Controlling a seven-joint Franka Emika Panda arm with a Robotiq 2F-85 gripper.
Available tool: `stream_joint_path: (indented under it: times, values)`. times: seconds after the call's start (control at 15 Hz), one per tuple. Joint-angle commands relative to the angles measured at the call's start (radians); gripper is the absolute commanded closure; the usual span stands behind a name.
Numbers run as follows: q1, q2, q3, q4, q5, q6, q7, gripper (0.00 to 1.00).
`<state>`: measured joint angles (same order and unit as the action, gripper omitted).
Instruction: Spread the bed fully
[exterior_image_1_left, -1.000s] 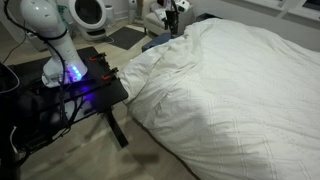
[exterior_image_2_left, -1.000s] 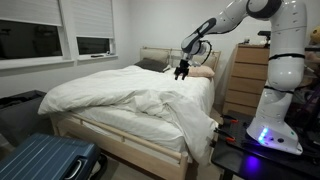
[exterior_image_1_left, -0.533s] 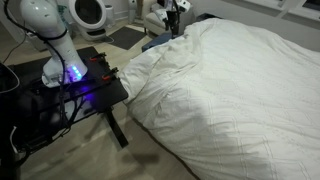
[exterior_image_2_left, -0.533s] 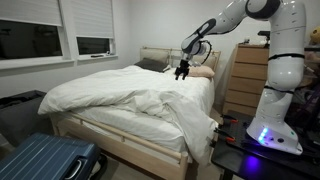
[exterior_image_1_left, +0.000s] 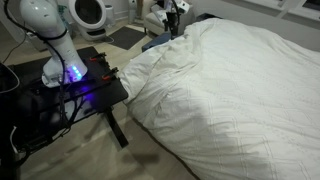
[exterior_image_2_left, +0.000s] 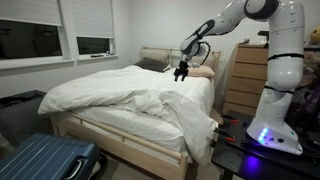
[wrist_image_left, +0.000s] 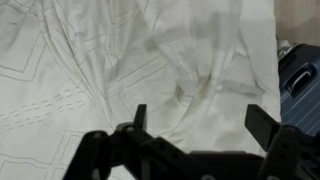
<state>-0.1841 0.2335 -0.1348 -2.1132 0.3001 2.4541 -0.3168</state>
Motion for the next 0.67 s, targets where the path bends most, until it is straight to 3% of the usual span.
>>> stream_joint_path:
  times: [0.0, 0.6]
  values:
    - [-0.019, 0.08, 0.035, 0.049, -0.009, 0.024, -0.035, 0.0]
    - [-0.086, 0.286, 0.098, 0.175, -0.079, 0.055, -0.106, 0.0]
